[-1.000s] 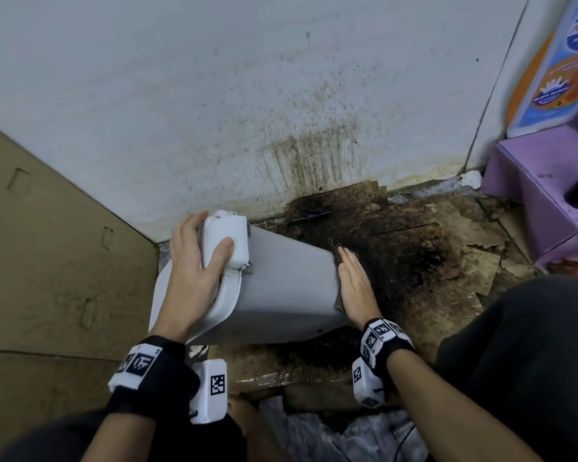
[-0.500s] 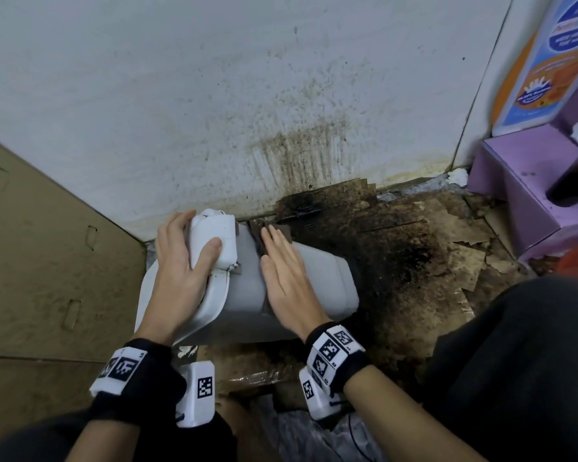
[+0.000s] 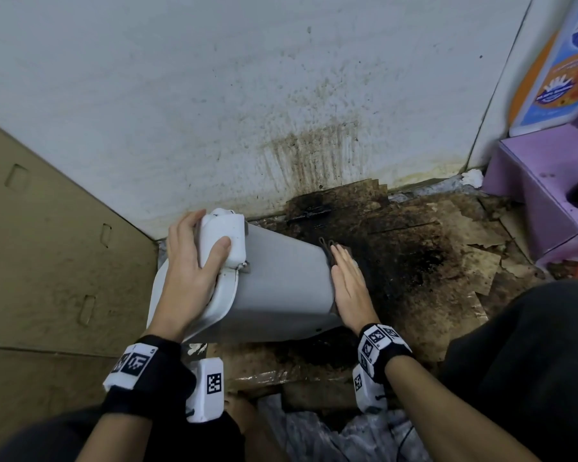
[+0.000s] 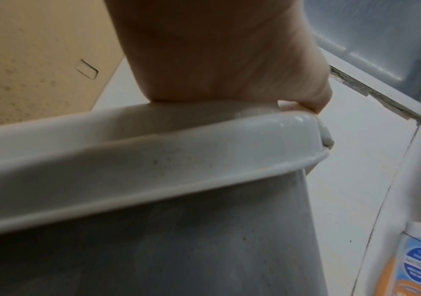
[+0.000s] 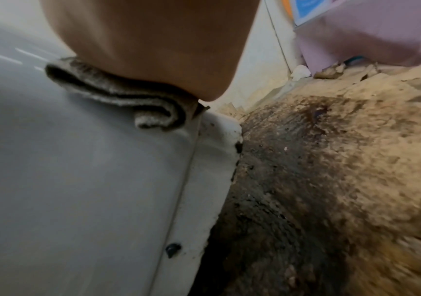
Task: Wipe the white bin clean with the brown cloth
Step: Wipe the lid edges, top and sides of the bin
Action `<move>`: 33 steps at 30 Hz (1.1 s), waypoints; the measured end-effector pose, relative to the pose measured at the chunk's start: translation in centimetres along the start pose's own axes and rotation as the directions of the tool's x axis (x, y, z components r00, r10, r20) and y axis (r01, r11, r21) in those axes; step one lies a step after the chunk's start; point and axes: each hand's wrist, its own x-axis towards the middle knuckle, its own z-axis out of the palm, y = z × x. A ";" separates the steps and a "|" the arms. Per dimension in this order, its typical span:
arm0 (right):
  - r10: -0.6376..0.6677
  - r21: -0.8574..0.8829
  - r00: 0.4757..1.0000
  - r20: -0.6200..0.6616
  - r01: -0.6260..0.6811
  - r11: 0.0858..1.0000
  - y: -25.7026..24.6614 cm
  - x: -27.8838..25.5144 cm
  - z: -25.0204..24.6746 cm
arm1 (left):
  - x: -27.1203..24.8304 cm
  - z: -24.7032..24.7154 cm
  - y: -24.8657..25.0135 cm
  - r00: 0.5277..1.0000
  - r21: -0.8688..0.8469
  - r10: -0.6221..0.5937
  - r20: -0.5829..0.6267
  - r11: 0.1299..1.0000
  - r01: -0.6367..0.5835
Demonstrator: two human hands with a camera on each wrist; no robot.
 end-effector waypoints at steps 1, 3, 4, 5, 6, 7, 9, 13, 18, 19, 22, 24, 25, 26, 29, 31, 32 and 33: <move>0.010 -0.014 1.000 0.003 -0.010 1.000 -0.2 0.1 0.2 | 0.0 -0.1 -0.1 1.000 -0.003 0.001 -0.001 1.000 -0.001; 0.035 -0.026 0.999 0.009 -0.035 0.999 -0.6 0.2 0.4 | 0.0 -0.1 -0.1 1.000 -0.008 -0.003 0.001 1.000 0.003; 0.053 -0.025 0.999 0.014 -0.052 0.998 -0.8 0.1 0.4 | 0.0 -0.1 -0.1 1.000 -0.006 -0.004 0.003 1.000 0.004; 0.071 -0.018 0.997 0.017 -0.071 0.997 -1.2 0.1 0.5 | -0.1 -0.1 -0.1 1.000 -0.003 -0.001 0.003 1.000 0.001; 0.082 -0.008 0.996 0.022 -0.082 0.997 -1.6 0.0 0.7 | -0.1 -0.1 -0.1 1.000 0.000 0.002 0.002 1.000 -0.002; 0.083 0.000 0.996 0.029 -0.083 0.997 -2.0 0.0 0.9 | -0.1 -0.1 -0.1 1.000 0.003 0.004 0.002 1.000 -0.004; 0.070 0.004 0.997 0.039 -0.070 0.998 -2.6 -0.1 1.2 | -0.1 -0.1 -0.1 1.000 0.009 0.007 0.000 1.000 -0.007; 0.067 0.014 0.996 0.051 -0.068 0.998 -3.0 -0.2 1.4 | -0.1 -0.1 -0.2 1.000 0.005 0.012 0.000 1.000 -0.012; 0.072 0.054 0.997 0.040 -0.074 0.996 -5.6 -0.8 1.6 | -0.2 0.0 -0.2 1.000 0.028 0.011 -0.001 1.000 -0.011; 0.051 0.066 0.998 0.035 -0.053 0.996 -6.7 -1.0 1.8 | -0.2 0.0 -0.1 1.000 0.029 0.008 0.001 1.000 -0.008; -0.080 0.093 0.996 0.039 0.076 0.993 -10.7 -1.6 2.6 | -0.2 0.1 0.1 1.000 0.032 0.015 0.000 0.999 -0.015; -0.183 0.106 0.982 0.054 0.177 0.979 -13.2 -2.0 3.2 | -0.3 0.2 0.2 1.000 0.034 0.018 -0.001 0.999 -0.018; -0.226 0.107 0.973 0.055 0.219 0.970 -13.9 -2.1 3.5 | -0.3 0.2 0.2 1.000 0.034 0.017 0.000 0.999 -0.017; -0.259 0.103 0.965 0.052 0.252 0.962 -14.4 -2.2 3.7 | -0.4 0.2 0.2 1.000 0.035 0.015 0.000 0.999 -0.015; -0.327 0.050 0.944 0.040 0.325 0.944 -14.0 -2.1 3.7 | -0.4 0.2 0.1 1.000 0.032 0.016 -0.002 0.999 -0.016; -0.360 0.026 0.932 0.043 0.359 0.933 -12.9 -1.8 3.1 | -0.4 0.2 0.1 1.000 0.026 0.015 0.004 1.000 -0.015; -0.367 0.028 0.929 0.051 0.366 0.930 -12.2 -1.6 2.7 | -0.4 0.1 0.0 1.000 0.028 0.013 0.009 1.000 -0.013; -0.362 0.028 0.930 0.064 0.361 0.932 -11.1 -1.3 2.3 | -0.3 0.0 -0.1 1.000 0.028 0.009 0.011 1.000 -0.010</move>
